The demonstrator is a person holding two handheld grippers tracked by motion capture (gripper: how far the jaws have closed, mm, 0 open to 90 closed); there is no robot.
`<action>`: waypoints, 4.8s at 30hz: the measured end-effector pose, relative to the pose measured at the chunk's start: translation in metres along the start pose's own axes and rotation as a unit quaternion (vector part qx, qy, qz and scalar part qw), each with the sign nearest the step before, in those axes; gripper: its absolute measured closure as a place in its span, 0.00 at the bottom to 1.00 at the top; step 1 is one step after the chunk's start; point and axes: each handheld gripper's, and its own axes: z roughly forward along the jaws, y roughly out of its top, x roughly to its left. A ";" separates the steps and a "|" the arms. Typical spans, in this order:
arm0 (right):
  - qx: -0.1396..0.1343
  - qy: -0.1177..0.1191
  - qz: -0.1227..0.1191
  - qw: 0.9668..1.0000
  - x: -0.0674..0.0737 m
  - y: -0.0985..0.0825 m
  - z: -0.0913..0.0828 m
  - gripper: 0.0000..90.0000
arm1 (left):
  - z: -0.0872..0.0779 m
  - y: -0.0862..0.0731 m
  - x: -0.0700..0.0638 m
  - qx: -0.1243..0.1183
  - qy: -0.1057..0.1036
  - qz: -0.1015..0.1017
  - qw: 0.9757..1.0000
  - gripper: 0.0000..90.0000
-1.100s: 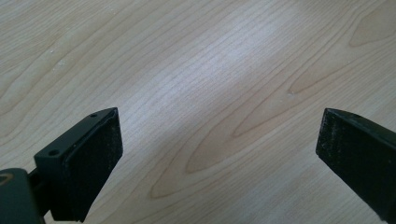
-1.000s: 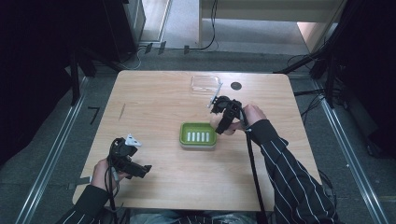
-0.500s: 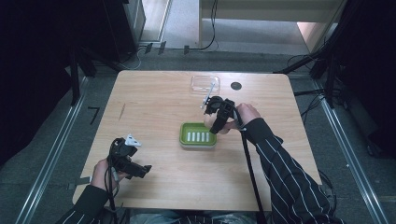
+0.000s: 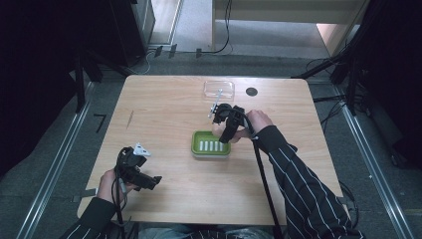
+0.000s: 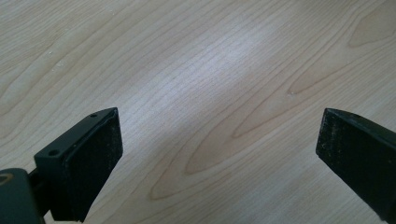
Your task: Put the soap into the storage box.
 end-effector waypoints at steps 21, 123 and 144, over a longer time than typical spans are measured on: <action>-0.003 -0.001 -0.040 0.999 0.011 0.019 0.017 0.38 | -0.001 -0.002 0.001 -0.001 0.000 -0.001 1.000 0.01; -0.032 -0.028 0.089 0.995 0.011 -0.028 0.002 0.02 | 0.000 0.000 0.000 0.001 -0.002 0.002 1.000 0.01; -0.031 -0.061 0.120 0.990 0.034 -0.069 -0.007 0.02 | 0.001 0.001 -0.001 0.001 -0.004 0.003 1.000 0.01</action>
